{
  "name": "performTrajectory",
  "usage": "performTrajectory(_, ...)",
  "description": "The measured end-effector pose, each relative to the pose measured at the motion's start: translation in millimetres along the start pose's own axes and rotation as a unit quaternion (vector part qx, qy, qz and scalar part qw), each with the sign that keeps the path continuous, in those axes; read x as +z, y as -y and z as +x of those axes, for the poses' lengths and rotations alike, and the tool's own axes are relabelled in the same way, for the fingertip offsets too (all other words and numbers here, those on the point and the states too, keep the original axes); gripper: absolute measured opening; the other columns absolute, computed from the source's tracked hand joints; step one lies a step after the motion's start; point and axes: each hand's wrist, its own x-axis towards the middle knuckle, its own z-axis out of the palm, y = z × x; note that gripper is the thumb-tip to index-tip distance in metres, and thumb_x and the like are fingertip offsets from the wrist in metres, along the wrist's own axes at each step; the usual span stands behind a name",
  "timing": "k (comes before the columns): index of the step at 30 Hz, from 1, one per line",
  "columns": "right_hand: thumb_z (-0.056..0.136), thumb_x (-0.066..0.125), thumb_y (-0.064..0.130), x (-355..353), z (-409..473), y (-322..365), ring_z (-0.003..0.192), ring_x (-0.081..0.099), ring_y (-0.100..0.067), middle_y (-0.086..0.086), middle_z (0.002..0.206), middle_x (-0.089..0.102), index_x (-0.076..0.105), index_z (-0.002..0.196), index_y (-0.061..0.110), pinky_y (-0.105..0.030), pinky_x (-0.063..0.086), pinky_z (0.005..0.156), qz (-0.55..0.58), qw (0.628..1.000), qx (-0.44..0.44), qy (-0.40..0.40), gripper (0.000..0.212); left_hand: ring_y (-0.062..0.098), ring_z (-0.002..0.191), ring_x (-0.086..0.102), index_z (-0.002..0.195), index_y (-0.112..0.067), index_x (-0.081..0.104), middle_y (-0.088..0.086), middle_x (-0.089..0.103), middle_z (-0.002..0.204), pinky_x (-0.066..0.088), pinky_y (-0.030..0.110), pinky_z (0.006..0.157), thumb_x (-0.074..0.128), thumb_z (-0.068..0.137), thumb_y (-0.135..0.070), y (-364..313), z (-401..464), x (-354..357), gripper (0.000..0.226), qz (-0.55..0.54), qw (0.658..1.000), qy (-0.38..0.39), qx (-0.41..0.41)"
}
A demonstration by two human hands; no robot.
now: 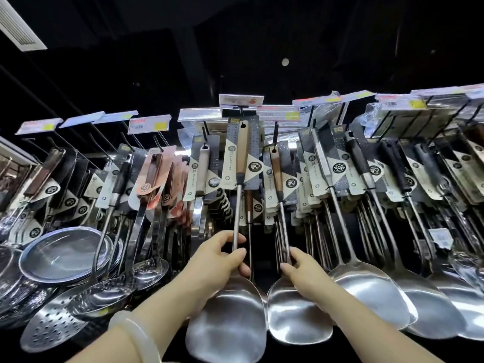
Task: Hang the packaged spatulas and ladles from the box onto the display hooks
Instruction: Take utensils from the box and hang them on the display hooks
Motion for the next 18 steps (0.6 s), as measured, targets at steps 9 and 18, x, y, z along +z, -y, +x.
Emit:
performTrajectory(9, 0.095, 0.048, 0.028, 2, -30, 28, 0.127, 0.040, -0.015, -0.003, 0.141, 0.032, 0.024, 0.144, 0.024, -0.025, 0.033, 0.100, -0.028, 0.990, -0.082, -0.113, 0.055, 0.010, 0.051, 0.054, 0.101, -0.022, 0.056, 0.001, 0.064, 0.056, 0.043, 0.022, 0.063, 0.052, 0.092, -0.011, 2, 8, 13, 0.016, -0.007, 1.000, 0.012, 0.002)
performTrajectory(18, 0.095, 0.039, 0.044, -20, -45, 51, 0.072, 0.060, -0.015, 0.010, 0.086, 0.060, 0.046, 0.122, 0.034, -0.025, 0.056, 0.064, 0.222, 0.972, -0.071, 0.027, 0.029, 0.017, 0.055, 0.058, 0.099, -0.015, 0.056, 0.007, 0.059, 0.056, 0.052, 0.029, 0.063, 0.050, 0.092, -0.004, 1, 15, 47, 0.014, -0.084, 0.996, 0.043, -0.003)
